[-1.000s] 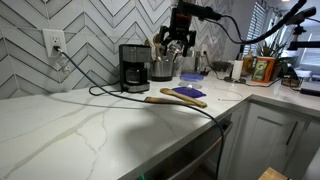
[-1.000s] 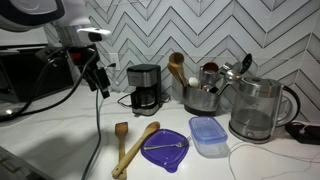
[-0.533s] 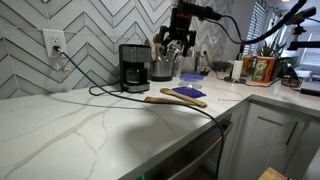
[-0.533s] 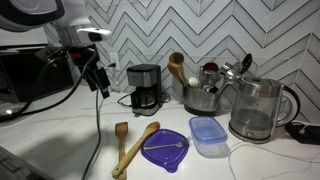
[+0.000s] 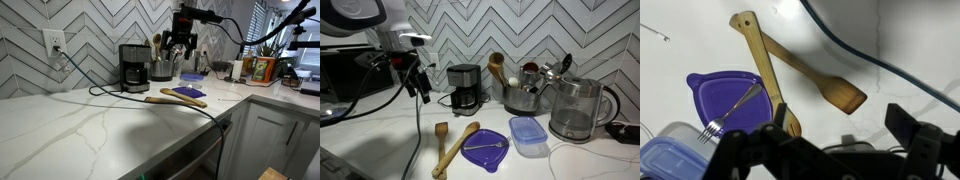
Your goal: Move the wooden fork to the left
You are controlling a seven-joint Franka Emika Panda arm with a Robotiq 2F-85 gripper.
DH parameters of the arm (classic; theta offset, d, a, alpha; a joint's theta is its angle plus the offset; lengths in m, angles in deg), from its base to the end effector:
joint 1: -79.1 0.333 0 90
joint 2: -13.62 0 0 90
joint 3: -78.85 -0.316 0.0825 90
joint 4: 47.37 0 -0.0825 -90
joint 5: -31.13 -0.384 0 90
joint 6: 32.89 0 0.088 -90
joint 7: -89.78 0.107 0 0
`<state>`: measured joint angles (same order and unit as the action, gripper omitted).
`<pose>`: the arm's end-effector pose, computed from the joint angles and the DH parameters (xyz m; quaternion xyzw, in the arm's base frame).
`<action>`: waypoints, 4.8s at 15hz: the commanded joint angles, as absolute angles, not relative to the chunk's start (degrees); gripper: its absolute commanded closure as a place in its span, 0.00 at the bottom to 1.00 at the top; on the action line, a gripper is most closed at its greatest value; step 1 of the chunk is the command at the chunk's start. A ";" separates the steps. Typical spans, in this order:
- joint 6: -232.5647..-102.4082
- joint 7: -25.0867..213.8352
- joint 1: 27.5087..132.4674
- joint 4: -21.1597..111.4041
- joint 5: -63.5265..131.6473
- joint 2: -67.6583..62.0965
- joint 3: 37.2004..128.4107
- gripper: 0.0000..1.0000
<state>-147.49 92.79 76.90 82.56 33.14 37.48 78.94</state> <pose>0.4419 -0.0199 0.5356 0.9963 -0.0400 0.0745 0.0157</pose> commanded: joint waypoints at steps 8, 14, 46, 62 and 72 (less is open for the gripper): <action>-151.69 87.38 73.90 93.71 42.04 38.48 82.13 0.00; -163.86 85.14 72.01 99.04 45.81 36.29 84.11 0.00; -178.82 78.66 72.36 97.59 37.60 22.00 87.34 0.30; -177.71 76.65 72.66 98.10 37.16 27.59 87.24 0.93; -159.85 61.44 79.45 101.46 36.32 49.46 86.50 0.93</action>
